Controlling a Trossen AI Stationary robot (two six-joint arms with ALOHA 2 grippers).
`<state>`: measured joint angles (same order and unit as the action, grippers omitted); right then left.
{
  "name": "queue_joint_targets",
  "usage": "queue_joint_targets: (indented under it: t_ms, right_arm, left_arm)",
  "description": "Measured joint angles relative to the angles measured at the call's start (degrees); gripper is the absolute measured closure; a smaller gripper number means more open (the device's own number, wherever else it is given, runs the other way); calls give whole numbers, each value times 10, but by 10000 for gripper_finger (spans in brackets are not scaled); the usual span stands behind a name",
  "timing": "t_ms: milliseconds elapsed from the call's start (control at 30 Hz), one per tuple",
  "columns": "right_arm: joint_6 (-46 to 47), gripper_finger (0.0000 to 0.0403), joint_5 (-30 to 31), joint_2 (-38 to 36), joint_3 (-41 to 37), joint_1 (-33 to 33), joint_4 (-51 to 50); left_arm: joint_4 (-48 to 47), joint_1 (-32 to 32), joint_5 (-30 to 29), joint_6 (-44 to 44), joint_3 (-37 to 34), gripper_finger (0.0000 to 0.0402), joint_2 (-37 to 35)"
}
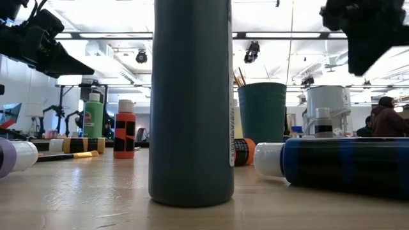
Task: Pick & Place Paint Supplies
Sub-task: Put the gold paint brush into the green cup
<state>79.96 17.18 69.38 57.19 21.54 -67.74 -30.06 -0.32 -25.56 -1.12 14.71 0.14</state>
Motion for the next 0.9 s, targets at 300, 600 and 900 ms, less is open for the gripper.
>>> queue_joint_targets:
  t_ms: [300,600,900]
  right_arm:
    - [34,255,-23,-25,-114,-1,111]
    - [41,227,-40,-11,-148,-1,144]
    - [45,218,-57,-7,-212,-2,234]
  left_arm:
    - [0,0,0,0,0,378,0]
    - [0,0,0,0,0,378,0]
    - [0,0,0,0,0,378,0]
